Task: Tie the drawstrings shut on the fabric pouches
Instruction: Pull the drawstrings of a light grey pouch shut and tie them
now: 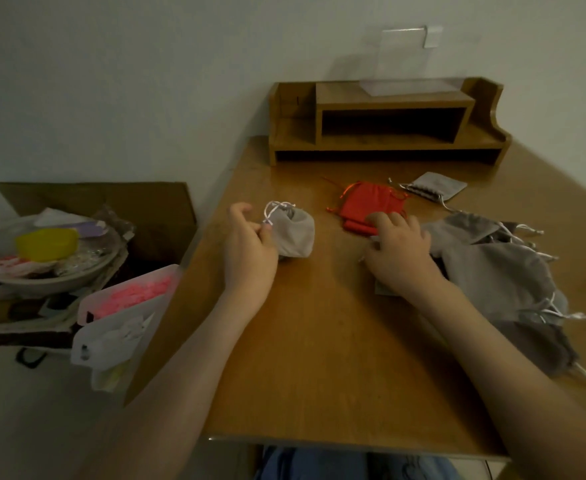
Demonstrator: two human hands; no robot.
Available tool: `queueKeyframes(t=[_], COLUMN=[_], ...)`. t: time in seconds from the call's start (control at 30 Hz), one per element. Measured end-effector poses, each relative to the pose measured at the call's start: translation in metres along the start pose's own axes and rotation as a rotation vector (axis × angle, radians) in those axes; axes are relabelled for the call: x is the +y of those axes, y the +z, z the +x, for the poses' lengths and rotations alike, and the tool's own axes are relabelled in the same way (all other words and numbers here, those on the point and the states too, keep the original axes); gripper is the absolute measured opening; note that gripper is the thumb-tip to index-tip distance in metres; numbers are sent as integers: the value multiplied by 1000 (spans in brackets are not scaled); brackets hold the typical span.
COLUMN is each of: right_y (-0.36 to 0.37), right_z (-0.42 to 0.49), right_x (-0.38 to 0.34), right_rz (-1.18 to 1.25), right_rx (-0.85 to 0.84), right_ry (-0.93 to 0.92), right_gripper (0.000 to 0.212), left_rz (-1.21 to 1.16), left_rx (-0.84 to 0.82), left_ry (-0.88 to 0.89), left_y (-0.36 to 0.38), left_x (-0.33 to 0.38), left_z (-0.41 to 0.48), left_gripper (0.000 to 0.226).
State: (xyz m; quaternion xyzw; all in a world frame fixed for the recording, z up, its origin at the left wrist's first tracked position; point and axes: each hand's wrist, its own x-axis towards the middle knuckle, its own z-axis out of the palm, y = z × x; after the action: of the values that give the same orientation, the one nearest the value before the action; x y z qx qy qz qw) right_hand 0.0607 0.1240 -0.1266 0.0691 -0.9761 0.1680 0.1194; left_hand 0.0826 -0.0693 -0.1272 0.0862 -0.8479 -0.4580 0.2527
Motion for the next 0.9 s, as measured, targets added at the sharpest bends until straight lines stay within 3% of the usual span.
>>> queueKeyframes(t=[0.1, 0.2, 0.27, 0.4, 0.47, 0.57, 0.73, 0.9], right_y=[1, 1, -2, -3, -2, -1, 4, 8], right_z=[-3, -4, -2, -3, -2, -2, -3, -2], right_x=[2, 1, 1, 2, 2, 1, -1, -7], right_rz=[-231, -229, -213, -165, -141, -91, -76, -39], right_rx=[-192, -221, -204, -166, -171, -155, -86, -134], right_ry=[91, 83, 70, 12, -26, -50, -72, -123], right_gripper=[44, 46, 46, 40, 39, 37, 40, 37], left_rz=[176, 512, 608, 614, 612, 529, 439, 467], left_rx=[-96, -147, -135, -316, -349, -269, -217, -300], left_ry=[-28, 26, 55, 16, 44, 82, 44, -32], left_y=[2, 4, 3, 8, 10, 7, 7, 13], left_x=[-5, -11, -13, -16, -16, -11, -14, -14], left_z=[2, 1, 1, 7, 8, 5, 8, 11], left_gripper=[34, 42, 50, 54, 34, 11, 13, 28])
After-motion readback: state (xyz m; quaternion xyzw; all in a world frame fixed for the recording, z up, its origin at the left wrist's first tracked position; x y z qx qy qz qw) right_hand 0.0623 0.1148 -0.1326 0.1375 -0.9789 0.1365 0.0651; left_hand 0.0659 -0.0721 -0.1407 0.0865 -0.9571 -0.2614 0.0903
